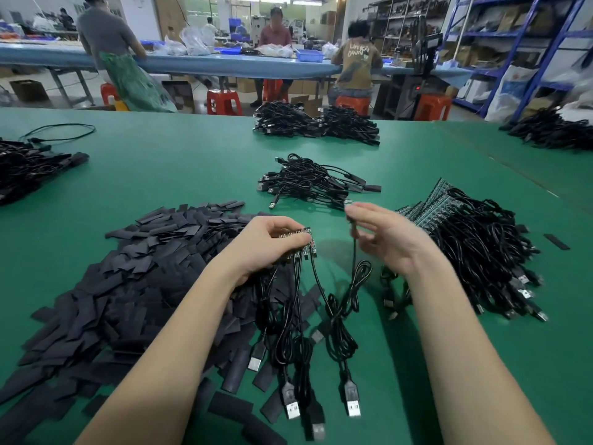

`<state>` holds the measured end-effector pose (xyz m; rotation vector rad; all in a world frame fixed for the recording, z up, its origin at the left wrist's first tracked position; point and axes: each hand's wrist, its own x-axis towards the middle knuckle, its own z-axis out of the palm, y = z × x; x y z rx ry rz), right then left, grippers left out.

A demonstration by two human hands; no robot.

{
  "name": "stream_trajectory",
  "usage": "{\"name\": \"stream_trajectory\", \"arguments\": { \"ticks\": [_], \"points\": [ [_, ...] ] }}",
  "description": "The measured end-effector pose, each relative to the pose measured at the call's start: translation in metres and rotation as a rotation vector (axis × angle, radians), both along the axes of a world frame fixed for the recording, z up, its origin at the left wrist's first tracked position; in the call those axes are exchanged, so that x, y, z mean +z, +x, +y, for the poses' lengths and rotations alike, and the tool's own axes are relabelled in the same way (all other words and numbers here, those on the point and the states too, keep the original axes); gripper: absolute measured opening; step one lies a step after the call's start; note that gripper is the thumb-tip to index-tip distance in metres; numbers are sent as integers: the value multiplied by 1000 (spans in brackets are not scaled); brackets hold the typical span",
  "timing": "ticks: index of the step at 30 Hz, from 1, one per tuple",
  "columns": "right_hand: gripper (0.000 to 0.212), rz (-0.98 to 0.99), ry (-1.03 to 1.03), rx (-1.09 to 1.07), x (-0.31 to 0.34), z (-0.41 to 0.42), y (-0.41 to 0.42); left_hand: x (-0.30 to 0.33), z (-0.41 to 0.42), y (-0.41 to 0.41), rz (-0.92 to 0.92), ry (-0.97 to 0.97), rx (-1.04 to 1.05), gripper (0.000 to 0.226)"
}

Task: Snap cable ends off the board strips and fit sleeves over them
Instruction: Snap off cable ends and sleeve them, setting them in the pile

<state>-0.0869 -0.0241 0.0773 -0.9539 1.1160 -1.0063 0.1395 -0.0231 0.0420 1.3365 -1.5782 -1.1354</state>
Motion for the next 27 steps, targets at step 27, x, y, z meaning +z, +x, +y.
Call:
{"name": "stream_trajectory", "arguments": {
  "ticks": [27],
  "points": [
    [10, 1219, -502, 66, 24, -29, 81, -11, 18, -69, 693, 226, 141, 22]
  ]
}}
